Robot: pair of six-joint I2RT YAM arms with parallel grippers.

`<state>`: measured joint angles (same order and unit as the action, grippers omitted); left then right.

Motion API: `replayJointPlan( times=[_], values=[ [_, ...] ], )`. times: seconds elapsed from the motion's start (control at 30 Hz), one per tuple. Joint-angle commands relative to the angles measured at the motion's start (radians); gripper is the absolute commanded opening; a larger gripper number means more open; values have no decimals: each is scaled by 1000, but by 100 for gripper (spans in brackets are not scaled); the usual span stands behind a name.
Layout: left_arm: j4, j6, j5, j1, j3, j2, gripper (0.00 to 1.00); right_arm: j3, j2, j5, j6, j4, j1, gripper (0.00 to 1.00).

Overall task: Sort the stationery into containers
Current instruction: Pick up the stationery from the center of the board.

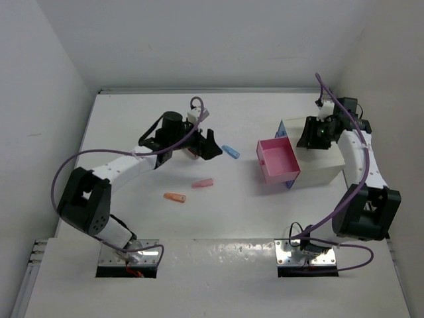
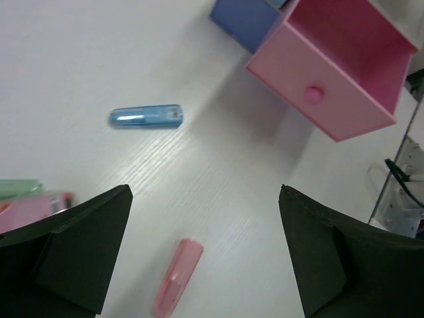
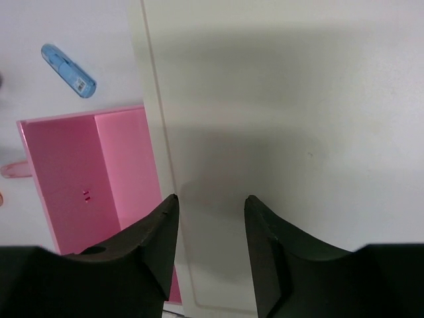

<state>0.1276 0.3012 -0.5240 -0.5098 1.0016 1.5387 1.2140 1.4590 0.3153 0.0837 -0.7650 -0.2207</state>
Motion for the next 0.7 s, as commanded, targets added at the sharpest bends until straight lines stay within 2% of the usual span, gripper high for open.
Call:
replayJointPlan(
  times=[0.0,0.07,0.33,0.43,0.47,0.67],
  values=[
    [-178,-157,34,60,11,-93,100,-13,-23,-39,-6,-63,-6,45],
    [-241,-187,41,106,22,-120,100,-16,-34,-42,-7,-59,-6,52],
    [-350,-269,33,231,-15,-206,100,-7,-61,-48,-6,-59,-8,65],
    [-394,-295,-2,270,-14,-218,100,-5,-69,-48,-6,-57,-6,69],
    [-404,-345,-33,293,-14,-218,100,-5,-71,-50,-4,-57,-8,71],
    [-427,-382,-155,375,-32,-219,100,10,-71,-50,-2,-65,-6,72]
  ],
)
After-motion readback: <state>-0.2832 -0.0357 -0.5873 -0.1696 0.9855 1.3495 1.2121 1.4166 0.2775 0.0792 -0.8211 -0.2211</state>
